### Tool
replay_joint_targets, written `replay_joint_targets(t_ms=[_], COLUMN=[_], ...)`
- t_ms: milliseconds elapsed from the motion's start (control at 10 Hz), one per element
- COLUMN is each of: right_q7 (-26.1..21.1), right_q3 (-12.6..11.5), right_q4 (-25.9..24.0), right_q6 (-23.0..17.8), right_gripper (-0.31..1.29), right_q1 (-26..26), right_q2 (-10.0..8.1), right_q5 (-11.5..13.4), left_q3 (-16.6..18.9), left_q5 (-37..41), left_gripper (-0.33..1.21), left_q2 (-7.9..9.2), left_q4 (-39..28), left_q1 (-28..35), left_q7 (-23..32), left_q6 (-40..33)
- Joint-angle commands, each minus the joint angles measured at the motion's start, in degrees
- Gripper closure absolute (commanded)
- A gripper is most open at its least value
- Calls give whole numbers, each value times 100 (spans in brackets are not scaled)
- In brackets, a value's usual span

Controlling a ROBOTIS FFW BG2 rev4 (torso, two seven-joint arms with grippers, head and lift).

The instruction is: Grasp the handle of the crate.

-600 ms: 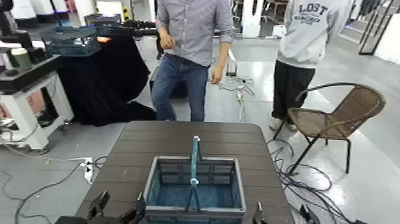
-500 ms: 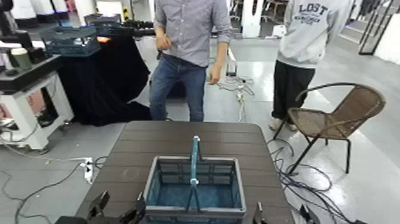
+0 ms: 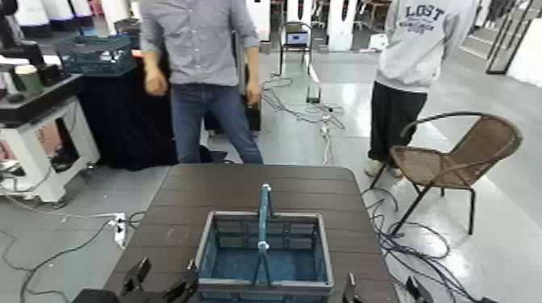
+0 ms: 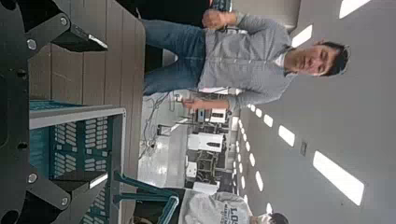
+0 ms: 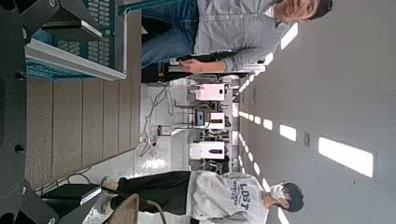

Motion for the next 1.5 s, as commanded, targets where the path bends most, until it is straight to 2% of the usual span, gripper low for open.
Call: replay_joint_targets(t_ms=[100,300,400,700,900,1000,1100,1200,1500], right_q7=[0,0,0,0,0,0,0,0,0], right_q3=[9,9,9,27,44,44,53,62,80], right_q4=[18,27,27,45,45,45,45,45,45], right_q6=[2,11,20,37,55,64,73,73,81], right_gripper=[15,15,15,15,15,15,15,15,15], right_q1=[-17,-17,-17,-34,-43,-52,-60,-69,-87], right_q2=[-8,-8,1,1,1,-8,-8,-8,-8], right_q5=[-12,-12,-21,-29,-38,-38,-38,-38,-56], left_q3=[225,313,340,392,445,428,357,252,-170], left_q5=[442,934,1303,2577,3509,3922,4406,4854,5575], left_gripper=[30,31,31,31,31,31,31,31,31], left_q2=[10,89,194,704,1029,1249,1477,1636,1847], left_q4=[-15,-33,-33,2,301,468,626,846,1593], left_q1=[-305,-463,-595,-1201,-1755,-2001,-2247,-2520,-3258], left_q7=[-509,-509,-509,-527,-764,-826,-826,-834,-1063], left_q6=[902,1148,1333,2291,3126,3425,3820,4251,5007])
